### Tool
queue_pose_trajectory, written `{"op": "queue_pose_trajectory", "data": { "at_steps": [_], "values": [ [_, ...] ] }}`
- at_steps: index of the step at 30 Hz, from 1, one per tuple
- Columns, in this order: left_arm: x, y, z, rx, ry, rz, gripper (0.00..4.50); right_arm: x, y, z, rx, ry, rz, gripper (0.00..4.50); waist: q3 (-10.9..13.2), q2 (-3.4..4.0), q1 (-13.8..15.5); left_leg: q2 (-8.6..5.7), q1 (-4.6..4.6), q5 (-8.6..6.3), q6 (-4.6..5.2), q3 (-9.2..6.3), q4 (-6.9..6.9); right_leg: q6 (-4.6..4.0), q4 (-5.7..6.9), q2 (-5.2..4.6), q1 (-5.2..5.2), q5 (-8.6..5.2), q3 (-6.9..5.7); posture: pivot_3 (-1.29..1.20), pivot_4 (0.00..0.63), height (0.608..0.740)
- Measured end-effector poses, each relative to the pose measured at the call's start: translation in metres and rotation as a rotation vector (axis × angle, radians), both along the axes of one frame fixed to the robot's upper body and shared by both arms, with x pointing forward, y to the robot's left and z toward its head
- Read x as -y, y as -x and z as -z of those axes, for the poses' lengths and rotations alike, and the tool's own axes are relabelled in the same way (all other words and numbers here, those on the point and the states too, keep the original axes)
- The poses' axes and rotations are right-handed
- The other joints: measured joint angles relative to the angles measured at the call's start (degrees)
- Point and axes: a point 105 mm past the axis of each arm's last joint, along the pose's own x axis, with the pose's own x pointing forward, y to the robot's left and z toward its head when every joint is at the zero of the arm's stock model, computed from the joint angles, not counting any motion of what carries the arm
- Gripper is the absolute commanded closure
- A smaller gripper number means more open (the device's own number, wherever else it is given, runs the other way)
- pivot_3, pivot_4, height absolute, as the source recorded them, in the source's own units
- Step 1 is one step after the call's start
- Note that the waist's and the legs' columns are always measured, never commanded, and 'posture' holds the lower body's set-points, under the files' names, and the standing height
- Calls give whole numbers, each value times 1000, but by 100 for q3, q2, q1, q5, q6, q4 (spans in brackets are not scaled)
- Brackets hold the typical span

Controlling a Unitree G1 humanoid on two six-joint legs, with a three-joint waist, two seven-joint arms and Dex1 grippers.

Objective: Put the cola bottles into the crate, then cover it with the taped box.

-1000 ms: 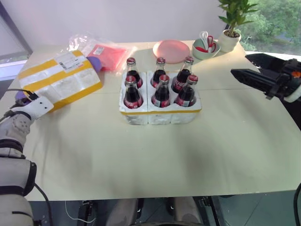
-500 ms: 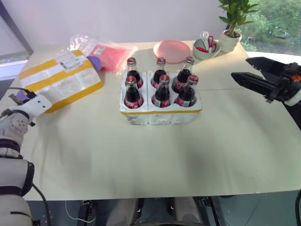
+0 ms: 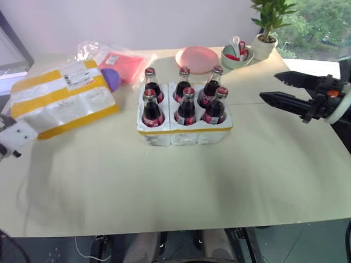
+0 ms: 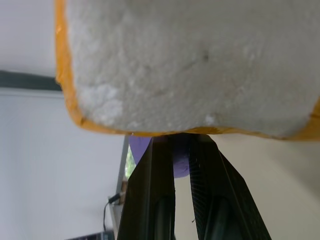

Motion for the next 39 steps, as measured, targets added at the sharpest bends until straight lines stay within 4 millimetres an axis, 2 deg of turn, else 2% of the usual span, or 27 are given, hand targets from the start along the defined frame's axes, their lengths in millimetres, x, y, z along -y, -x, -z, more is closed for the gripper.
{"op": "queue_pose_trajectory", "data": {
  "at_steps": [3, 6, 10, 18, 22, 27, 28, 36, 39],
  "values": [
    [14, 20, 19, -31, 39, -14, 4186, -5, 2, 2, -10, 12, -44, 0, 0, 0, -18, 2, 0, -2, 2, 0, 0, -1, -5, 1, 3, 0, 1, 0, 150, 740],
    [26, 31, 26, -9, 82, -60, 4186, -8, 7, 3, -17, 28, -96, 0, -2, 0, 26, 2, 4, -4, 4, 3, 2, 0, -6, 1, 8, -1, -1, 0, 150, 740],
    [43, 31, 28, 6, 86, -82, 4186, -12, 15, 1, -21, 67, -163, 0, -5, 5, 109, 2, 7, -4, 4, 7, 4, 1, -6, 1, 13, -1, -7, 0, 150, 740],
    [46, 27, 26, -9, 27, -94, 4186, -20, 26, 6, -27, 110, -231, 0, -7, 7, 107, 2, 7, -5, 1, 8, 4, 1, -6, 0, 12, -1, -7, 0, 150, 740],
    [46, 23, 24, -23, 15, -76, 2762, -22, 28, 9, -33, 118, -238, 0, -7, 7, 114, 2, 6, -9, -6, 7, 5, 1, -7, 0, 12, -1, -7, 0, 150, 740],
    [48, 19, 22, -22, 16, -60, 242, -22, 28, 10, -32, 122, -235, 0, -7, 7, 97, 3, 5, -9, -5, 8, 4, 1, -8, 0, 9, -1, -7, 0, 150, 740],
    [46, 20, 23, -26, 17, -65, 87, -22, 28, 10, -33, 122, -235, 0, -7, 7, 94, 3, 5, -9, -5, 8, 3, 1, -8, 0, 8, -1, -7, 0, 150, 740],
    [35, 28, 34, -65, 10, -104, 87, -24, 29, 12, -36, 118, -237, 0, -7, 7, 94, 4, 4, -11, -7, 8, 3, 0, -9, 1, 9, -1, -7, 0, 150, 740],
    [28, 22, 32, -46, 11, -124, 87, -25, 30, 11, -38, 109, -245, 0, -7, 6, 114, 4, 5, -10, -7, 6, 4, 1, -9, 0, 11, -1, -10, 0, 150, 740]
  ]
}}
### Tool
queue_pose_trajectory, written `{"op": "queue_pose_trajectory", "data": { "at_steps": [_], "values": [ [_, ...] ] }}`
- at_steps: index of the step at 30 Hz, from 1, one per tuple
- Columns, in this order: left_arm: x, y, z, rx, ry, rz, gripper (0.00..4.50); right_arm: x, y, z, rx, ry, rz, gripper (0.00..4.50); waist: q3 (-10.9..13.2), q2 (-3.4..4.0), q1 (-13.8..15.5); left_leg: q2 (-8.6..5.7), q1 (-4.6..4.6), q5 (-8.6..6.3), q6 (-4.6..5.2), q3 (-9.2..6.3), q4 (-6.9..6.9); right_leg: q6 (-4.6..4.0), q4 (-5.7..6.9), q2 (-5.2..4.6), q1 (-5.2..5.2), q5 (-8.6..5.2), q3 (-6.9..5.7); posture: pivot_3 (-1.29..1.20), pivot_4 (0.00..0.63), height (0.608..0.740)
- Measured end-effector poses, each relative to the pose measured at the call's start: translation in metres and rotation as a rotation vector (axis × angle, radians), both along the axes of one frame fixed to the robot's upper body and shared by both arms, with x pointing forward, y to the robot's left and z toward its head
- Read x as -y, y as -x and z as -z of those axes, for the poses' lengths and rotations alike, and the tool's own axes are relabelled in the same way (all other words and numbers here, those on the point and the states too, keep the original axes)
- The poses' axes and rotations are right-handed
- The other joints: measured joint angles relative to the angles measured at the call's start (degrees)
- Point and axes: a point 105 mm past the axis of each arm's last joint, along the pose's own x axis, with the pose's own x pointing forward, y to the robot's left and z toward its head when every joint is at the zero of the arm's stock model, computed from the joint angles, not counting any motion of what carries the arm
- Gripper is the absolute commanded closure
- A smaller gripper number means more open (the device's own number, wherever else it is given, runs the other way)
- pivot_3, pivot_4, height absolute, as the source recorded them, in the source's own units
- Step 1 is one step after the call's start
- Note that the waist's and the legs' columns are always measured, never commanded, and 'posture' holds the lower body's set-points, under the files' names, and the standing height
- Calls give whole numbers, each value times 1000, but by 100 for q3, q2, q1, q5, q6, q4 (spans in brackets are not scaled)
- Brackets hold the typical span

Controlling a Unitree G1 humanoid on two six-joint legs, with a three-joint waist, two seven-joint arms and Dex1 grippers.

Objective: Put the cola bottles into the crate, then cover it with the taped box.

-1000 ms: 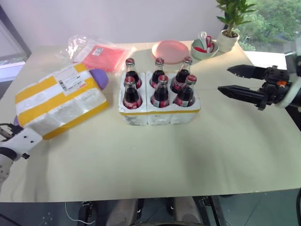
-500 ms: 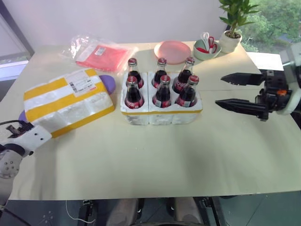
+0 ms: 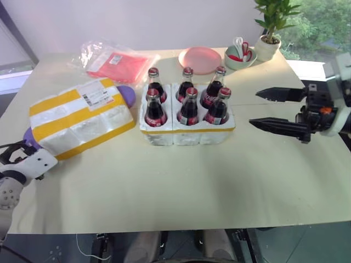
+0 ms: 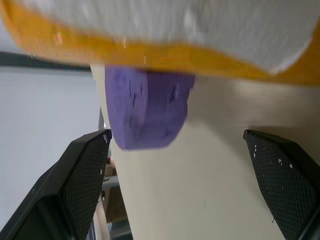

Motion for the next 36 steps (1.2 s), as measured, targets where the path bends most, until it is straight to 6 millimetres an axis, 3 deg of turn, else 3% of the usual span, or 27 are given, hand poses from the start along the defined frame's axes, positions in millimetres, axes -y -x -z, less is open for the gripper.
{"op": "queue_pose_trajectory", "data": {
  "at_steps": [11, 25, 31, 36],
  "values": [
    [0, -40, -2, 30, -125, 76, 87, 0, 0, -3, 22, -6, 12, 0, -2, -1, -8, -1, 0, 3, 4, 1, 0, 1, 3, 1, -3, 1, -1, 0, 150, 740],
    [5, -59, -5, 9, -241, 151, 87, 3, 3, -5, 29, -22, 28, 0, -2, -1, -9, -1, 0, 5, 8, 1, 1, 1, 3, 1, -4, 1, -1, 0, 150, 740],
    [13, -66, -7, 27, -213, 170, 2933, 4, 4, -2, 16, -24, 33, 0, -4, 0, 0, -2, 0, 6, 8, 1, 1, 1, 3, 0, -1, 1, -1, 0, 150, 740],
    [10, -65, -9, 40, -190, 145, 2933, 6, 7, -4, 1, -46, 28, 0, -5, 1, -16, -1, 0, 6, 8, 0, 1, 1, 4, 1, -3, 1, -1, 0, 150, 740]
  ]
}}
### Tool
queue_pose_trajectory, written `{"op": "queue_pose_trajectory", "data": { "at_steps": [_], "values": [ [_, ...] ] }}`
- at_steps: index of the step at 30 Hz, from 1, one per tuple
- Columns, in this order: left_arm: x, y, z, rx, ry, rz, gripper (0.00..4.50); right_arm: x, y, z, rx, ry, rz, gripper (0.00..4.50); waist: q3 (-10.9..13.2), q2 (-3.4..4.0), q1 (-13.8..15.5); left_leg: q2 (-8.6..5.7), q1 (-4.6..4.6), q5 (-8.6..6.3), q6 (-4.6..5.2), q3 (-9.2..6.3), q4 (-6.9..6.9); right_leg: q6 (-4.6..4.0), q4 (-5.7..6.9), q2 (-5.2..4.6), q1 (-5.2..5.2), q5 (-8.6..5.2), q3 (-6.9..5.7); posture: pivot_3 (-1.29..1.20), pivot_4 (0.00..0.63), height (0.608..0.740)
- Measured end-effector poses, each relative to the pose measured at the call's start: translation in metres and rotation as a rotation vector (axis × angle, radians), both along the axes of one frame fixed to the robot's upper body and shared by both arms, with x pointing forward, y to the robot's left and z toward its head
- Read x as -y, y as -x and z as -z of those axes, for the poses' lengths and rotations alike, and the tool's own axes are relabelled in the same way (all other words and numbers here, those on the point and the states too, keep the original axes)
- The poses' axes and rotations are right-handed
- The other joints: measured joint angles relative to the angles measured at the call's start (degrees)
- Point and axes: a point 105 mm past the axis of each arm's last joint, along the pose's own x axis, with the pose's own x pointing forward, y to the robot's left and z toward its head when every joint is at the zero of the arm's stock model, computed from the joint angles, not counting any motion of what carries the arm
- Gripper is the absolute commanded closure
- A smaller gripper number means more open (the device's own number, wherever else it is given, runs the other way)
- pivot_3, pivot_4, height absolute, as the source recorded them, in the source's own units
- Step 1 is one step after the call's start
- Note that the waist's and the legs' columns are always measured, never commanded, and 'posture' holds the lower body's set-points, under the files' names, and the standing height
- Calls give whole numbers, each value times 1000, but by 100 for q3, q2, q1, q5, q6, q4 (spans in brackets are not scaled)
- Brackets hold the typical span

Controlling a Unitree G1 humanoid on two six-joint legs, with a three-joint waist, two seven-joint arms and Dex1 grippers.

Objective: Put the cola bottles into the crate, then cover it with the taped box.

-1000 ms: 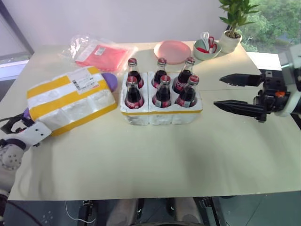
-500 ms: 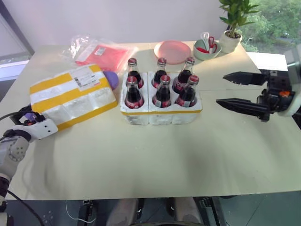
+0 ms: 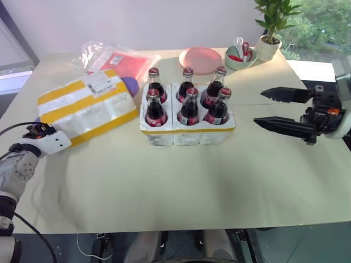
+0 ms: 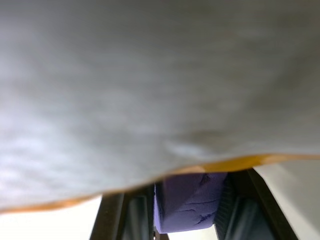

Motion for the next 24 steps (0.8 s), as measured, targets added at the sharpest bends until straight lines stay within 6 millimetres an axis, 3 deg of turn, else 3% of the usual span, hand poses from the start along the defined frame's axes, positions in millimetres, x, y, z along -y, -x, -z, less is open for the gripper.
{"op": "queue_pose_trajectory", "data": {
  "at_steps": [6, 10, 15, 19, 24],
  "values": [
    [-4, -1, -10, 33, 55, -27, 2933, 3, -4, -3, 47, 17, 38, 0, 1, -2, -2, 0, -2, 0, 0, 0, 0, 0, 0, 0, -2, 0, 0, 0, 150, 740],
    [-8, -7, -40, 107, 105, -48, 2933, 3, -5, -2, 53, 25, 43, 0, 3, -5, -3, 0, -3, 0, 1, 0, 0, 0, -2, 0, -2, 0, -1, 0, 150, 740],
    [11, -20, -113, 243, 120, 39, 2933, 4, -9, 0, 51, 30, 48, 0, 9, -16, 12, -1, -6, 1, 1, -1, 4, 0, -4, 0, 0, 0, -4, 0, 150, 740],
    [50, -27, -179, 350, 116, 178, 2933, 5, -10, 1, 57, 33, 54, 0, 9, -16, -4, -2, -6, 1, 2, 0, 4, 1, -5, 1, -1, 0, -3, 0, 150, 740],
    [87, -27, -225, 409, 84, 296, 2933, 7, -11, 3, 56, 36, 66, 0, 9, -15, -39, -1, -5, 1, 2, 1, 2, 1, -2, 5, -3, 0, -3, 0, 150, 740]
  ]
}}
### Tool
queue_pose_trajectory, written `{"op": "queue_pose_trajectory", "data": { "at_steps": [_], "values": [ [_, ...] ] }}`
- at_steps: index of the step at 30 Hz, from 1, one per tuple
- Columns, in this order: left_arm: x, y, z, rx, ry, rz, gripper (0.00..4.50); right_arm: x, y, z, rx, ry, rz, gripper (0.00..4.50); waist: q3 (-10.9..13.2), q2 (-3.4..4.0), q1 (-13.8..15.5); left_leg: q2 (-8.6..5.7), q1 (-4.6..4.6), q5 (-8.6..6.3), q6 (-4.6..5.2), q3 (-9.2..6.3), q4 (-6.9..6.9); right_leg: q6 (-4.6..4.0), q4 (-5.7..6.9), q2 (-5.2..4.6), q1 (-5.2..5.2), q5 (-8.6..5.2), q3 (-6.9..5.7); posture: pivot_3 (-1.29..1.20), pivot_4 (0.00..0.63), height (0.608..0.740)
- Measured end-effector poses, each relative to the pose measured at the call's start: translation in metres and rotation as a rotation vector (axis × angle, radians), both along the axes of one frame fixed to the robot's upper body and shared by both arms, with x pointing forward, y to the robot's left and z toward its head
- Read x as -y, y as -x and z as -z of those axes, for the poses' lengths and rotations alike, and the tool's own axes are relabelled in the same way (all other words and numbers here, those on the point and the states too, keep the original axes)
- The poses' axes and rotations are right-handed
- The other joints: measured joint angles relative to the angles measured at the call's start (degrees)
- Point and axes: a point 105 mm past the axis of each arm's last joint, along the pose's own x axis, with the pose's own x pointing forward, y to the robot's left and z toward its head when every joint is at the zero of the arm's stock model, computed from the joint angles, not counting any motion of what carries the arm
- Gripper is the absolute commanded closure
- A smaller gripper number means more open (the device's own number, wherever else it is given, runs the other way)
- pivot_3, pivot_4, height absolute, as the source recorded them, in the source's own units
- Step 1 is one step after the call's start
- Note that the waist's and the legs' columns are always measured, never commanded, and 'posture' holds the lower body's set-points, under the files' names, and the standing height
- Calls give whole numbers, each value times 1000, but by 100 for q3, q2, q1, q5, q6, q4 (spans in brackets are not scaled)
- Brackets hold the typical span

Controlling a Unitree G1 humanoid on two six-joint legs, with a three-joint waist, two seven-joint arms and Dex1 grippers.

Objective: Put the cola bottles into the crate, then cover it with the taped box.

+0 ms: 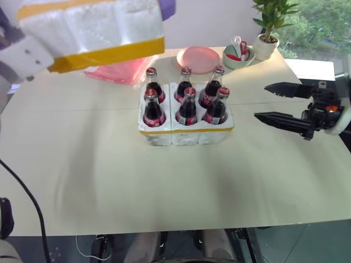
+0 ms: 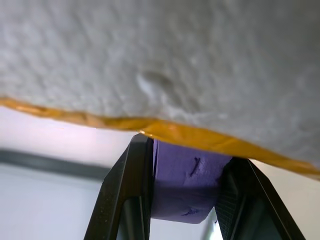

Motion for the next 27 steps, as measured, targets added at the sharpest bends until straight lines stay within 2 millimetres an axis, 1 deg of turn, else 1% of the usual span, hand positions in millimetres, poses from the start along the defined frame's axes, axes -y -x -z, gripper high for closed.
{"op": "queue_pose_trajectory", "data": {
  "at_steps": [1, 3, 5, 11, 13, 15, 19, 20, 24, 27],
  "values": [
    [9, -1, -5, 3, -3, 24, 2933, 0, 0, 1, -4, 0, 2, 0, 0, 0, 13, 0, 0, 0, 0, 0, 1, 0, 1, 0, 1, 0, -1, 0, 150, 740],
    [38, -1, -16, 7, -12, 110, 2933, 1, 0, 3, -9, -2, 7, 0, 1, -1, 36, -2, -1, 1, 1, 0, 6, 1, 0, -1, 4, 0, -1, 0, 150, 740],
    [64, 1, -18, -4, -23, 186, 2933, 1, 0, 4, -11, -1, 12, 0, 1, -1, 41, -4, -1, 0, 3, 0, 8, 1, -2, -2, 7, 1, -1, 0, 150, 740],
    [122, 9, -1, -108, -30, 340, 2933, 1, 1, 8, -15, -2, 30, 0, 1, -2, 12, -2, -1, 1, 3, 0, 8, 2, 0, 2, 4, 1, 0, 0, 150, 740],
    [129, 13, 7, -141, -46, 351, 2933, 3, 1, 8, -12, -3, 40, 0, 1, -2, 2, -1, 0, 0, 3, 1, 6, 2, 1, 2, 4, 1, 1, 0, 150, 740],
    [132, 14, 17, -177, -63, 334, 2933, 3, 1, 7, -9, -4, 46, 0, 1, -2, 7, -1, 0, 1, 3, 0, 6, 2, 1, 4, 4, 1, 1, 0, 150, 740],
    [136, 14, 45, -266, -114, 293, 2933, 2, 2, 6, -5, -11, 45, 0, 3, -4, 33, -1, 1, 1, 3, 0, 8, 2, 0, 4, 8, 1, 1, 0, 150, 740],
    [138, 14, 49, -277, -133, 289, 2933, 1, 2, 6, -5, -14, 45, 0, 4, -6, 41, -1, 0, 1, 4, 0, 8, 2, -1, 3, 8, 1, 1, 0, 150, 740],
    [142, 13, 55, -270, -180, 263, 2933, 1, 2, 5, -2, -27, 48, 0, 4, -6, 42, -1, 1, 1, 4, -1, 8, 2, -3, 1, 10, 1, 1, 0, 150, 740],
    [151, 11, 63, -276, -216, 274, 2933, 0, 1, 3, 4, -33, 50, 0, 4, -7, 41, -1, 1, 1, 4, -1, 8, 2, -2, 1, 9, 1, 0, 0, 150, 740]
  ]
}}
